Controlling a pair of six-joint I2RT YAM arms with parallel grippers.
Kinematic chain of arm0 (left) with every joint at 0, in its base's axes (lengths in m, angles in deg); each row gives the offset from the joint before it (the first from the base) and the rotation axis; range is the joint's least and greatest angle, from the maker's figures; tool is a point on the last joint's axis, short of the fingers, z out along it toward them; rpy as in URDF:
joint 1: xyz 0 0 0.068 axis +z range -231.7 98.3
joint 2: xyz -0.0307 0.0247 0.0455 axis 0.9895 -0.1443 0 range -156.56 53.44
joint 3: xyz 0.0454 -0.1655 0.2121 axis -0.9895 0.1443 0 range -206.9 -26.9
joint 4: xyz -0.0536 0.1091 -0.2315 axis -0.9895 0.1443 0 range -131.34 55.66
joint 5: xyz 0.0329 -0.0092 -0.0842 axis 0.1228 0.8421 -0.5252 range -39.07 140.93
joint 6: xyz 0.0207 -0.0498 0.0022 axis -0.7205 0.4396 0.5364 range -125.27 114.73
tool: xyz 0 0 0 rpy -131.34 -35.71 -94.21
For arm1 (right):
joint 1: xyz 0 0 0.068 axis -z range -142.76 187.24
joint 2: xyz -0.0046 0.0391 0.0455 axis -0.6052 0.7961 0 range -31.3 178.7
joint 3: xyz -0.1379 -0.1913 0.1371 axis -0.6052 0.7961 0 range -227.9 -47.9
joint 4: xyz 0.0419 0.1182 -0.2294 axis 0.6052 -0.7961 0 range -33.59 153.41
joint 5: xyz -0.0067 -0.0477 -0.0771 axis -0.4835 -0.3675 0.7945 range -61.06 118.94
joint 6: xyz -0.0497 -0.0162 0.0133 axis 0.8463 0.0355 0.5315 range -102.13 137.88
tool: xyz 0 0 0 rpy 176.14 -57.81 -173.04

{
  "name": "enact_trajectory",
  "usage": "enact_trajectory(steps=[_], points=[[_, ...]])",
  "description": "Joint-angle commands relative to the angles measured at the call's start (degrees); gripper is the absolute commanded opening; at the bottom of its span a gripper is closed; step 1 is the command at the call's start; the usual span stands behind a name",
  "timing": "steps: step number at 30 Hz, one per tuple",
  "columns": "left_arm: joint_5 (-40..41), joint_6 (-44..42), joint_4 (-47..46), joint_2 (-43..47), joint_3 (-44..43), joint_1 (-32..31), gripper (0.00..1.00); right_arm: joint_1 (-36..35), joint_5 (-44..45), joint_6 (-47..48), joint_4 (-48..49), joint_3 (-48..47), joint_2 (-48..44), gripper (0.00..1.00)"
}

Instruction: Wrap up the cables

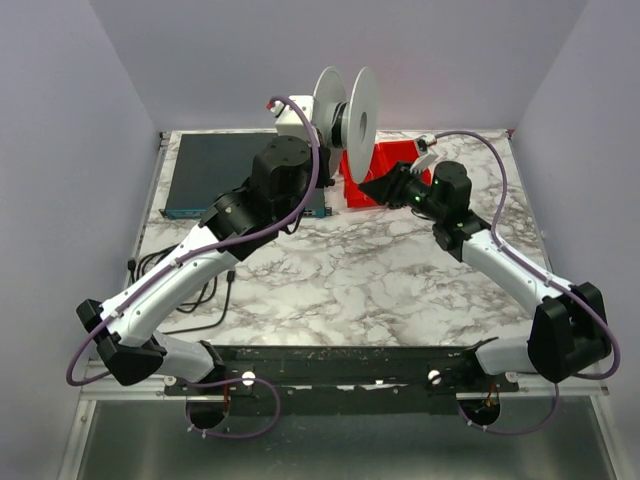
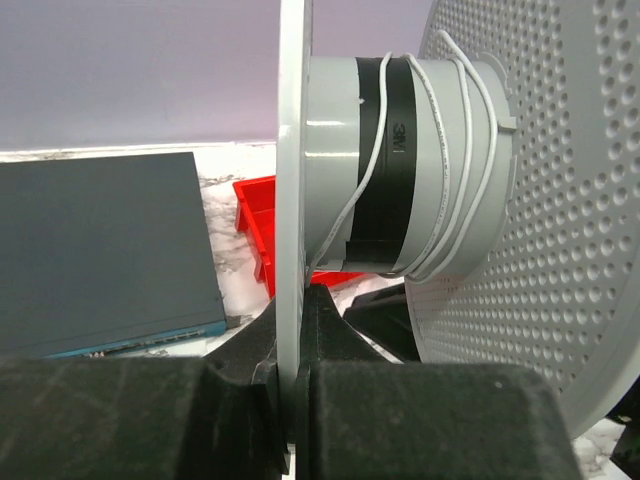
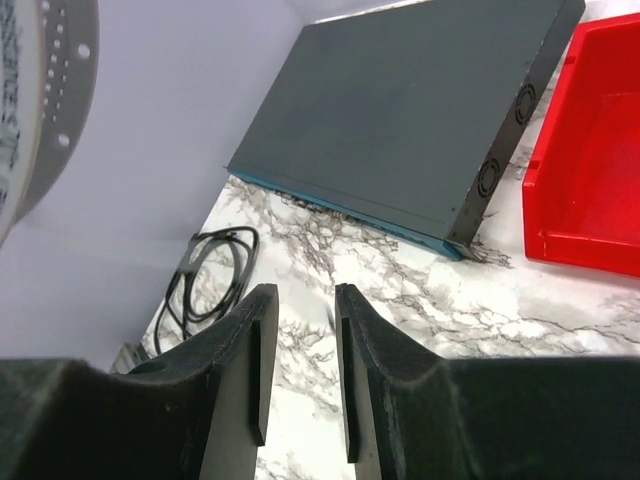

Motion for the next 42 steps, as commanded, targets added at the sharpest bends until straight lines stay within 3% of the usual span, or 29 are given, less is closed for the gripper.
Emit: enact_trajectory(steps=[1,12,16,24,34,42], points=[[2.9,-1.3,-4.0,-0.1,-2.8,-0.5,0.00,0.0,-1.3,-1.0,3.0,1.6,-2.5,0.37],[4.8,-2.8,-3.4,-1.5,-5.0,-2.1,0.00,0.0,1.0,-0.2,1.7,2.5,-4.9,0.42],[5.5,-2.9,-2.1,-2.3,-7.4,-2.5,0.00,0.0,4.3,-0.5,3.3,4.5,-6.9,0.50],[4.0,-2.0,4.1,-4.4,-13.5,-3.0,0.00,0.0,10.8,0.1,3.7,7.7,-11.6,0.56],[1.1,-0.9,11.5,-5.2,-18.0,-3.0,0.00,0.0,13.3,4.1,-7.8,2.0,-12.9,0.61],[-3.9,-0.5,18.2,-4.8,-24.3,-3.0,0.00,0.5,7.1,4.0,2.5,3.0,-8.6,0.69]])
